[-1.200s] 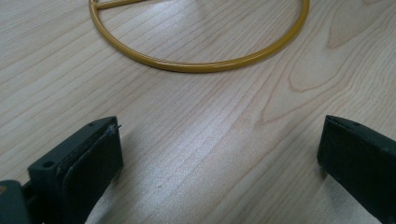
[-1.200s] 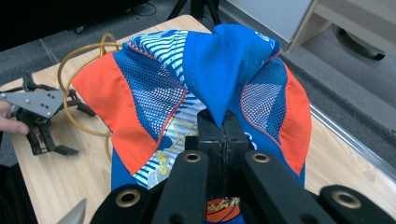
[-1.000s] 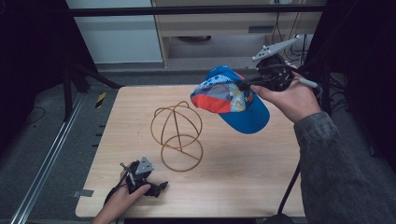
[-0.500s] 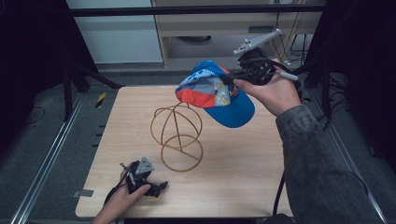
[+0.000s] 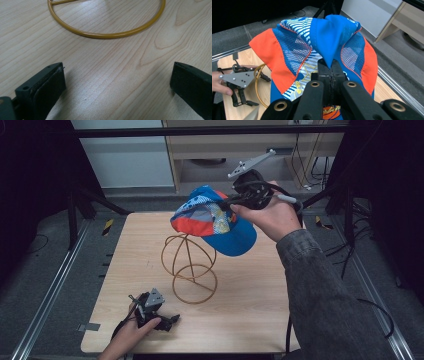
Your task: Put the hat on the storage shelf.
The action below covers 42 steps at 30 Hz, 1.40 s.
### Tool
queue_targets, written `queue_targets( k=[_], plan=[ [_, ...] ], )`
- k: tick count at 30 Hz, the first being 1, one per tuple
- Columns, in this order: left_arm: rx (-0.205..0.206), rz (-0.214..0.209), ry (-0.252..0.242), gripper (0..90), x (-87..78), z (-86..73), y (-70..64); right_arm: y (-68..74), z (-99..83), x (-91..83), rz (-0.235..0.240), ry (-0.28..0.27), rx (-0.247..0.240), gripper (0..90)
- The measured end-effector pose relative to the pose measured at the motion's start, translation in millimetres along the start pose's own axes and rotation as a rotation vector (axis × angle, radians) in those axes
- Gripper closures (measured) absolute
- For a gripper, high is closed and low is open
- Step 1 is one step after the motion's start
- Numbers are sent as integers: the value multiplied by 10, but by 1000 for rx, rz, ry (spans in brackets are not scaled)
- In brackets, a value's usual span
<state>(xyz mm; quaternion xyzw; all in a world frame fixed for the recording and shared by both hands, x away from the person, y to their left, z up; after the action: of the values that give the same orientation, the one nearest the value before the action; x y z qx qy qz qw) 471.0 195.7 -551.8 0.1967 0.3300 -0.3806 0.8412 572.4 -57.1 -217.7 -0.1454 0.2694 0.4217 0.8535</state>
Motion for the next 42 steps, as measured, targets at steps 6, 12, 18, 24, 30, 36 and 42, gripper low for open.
queue_targets(
  k=[6,12,18,24,30,36,42],
  plan=[
    [-1,0,0,0,0,0,-1,72,53,112,15,7,-17,899],
    [1,1,0,0,0,0,2,155,143,201,33,5,-28,899],
    [0,0,-2,0,1,1,0,219,247,238,40,-1,-45,899],
    [-2,2,-3,0,2,2,-1,255,296,283,45,4,-54,899],
    [-2,3,-1,0,0,2,-1,304,316,356,52,15,-64,899],
    [-2,3,-1,0,1,2,-1,365,319,447,60,29,-76,899],
    [-2,3,-1,0,0,2,-1,390,302,499,66,42,-82,899]
  ],
)
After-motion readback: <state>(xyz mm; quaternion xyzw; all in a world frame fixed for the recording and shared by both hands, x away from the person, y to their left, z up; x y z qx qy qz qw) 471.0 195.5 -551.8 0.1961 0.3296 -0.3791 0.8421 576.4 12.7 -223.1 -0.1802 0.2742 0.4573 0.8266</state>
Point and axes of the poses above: each handheld gripper's, and its own axes: x roughly forward along the jaws, z roughly out of its top, y roughly to its left, the point moved 6 cm from there along x, roughly forward along the jaws, and after that the axes turned 5 degrees about x, right-handed, at the moved point
